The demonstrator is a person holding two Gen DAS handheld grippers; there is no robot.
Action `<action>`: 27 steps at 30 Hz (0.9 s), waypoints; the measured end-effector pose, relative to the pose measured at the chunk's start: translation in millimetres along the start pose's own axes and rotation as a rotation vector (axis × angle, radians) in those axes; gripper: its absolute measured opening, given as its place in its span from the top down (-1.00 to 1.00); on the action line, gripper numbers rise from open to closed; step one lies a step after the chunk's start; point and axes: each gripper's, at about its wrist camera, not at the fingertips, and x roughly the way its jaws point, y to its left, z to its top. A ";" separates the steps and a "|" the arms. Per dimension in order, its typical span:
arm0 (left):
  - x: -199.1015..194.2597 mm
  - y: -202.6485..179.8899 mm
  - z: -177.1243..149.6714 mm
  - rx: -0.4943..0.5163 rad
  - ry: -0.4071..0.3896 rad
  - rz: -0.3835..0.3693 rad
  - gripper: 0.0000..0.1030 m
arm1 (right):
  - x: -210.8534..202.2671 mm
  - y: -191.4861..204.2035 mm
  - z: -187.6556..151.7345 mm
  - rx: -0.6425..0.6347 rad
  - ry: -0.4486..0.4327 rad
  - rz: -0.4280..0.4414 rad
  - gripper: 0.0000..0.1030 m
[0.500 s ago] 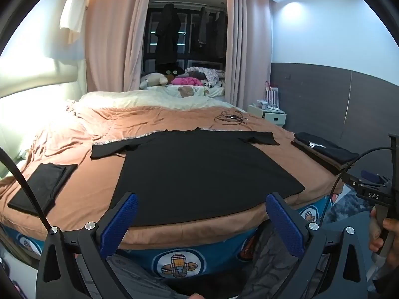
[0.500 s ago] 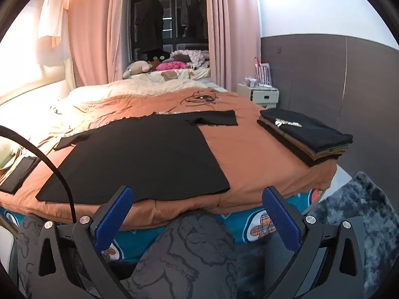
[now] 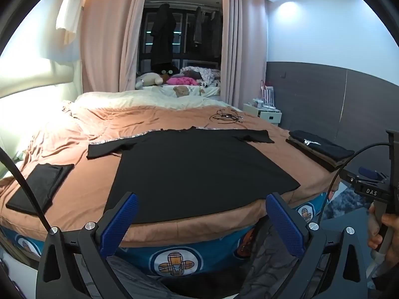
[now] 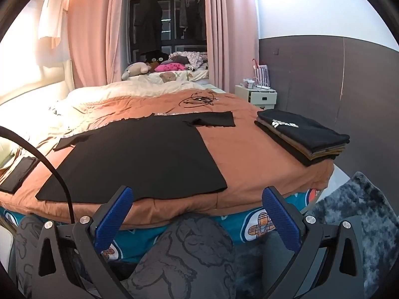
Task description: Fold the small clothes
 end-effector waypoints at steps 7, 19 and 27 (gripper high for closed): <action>0.3 0.6 -1.8 0.001 -0.009 0.005 -0.99 | -1.0 -1.9 1.1 0.007 0.000 0.003 -1.00; -0.8 2.3 -2.7 -0.003 -0.012 0.002 -0.99 | -0.8 -1.3 1.2 -0.002 -0.001 0.003 -1.00; 0.1 5.0 -5.3 -0.010 -0.004 0.004 -0.99 | 0.6 -1.3 0.4 -0.002 0.002 0.003 -1.00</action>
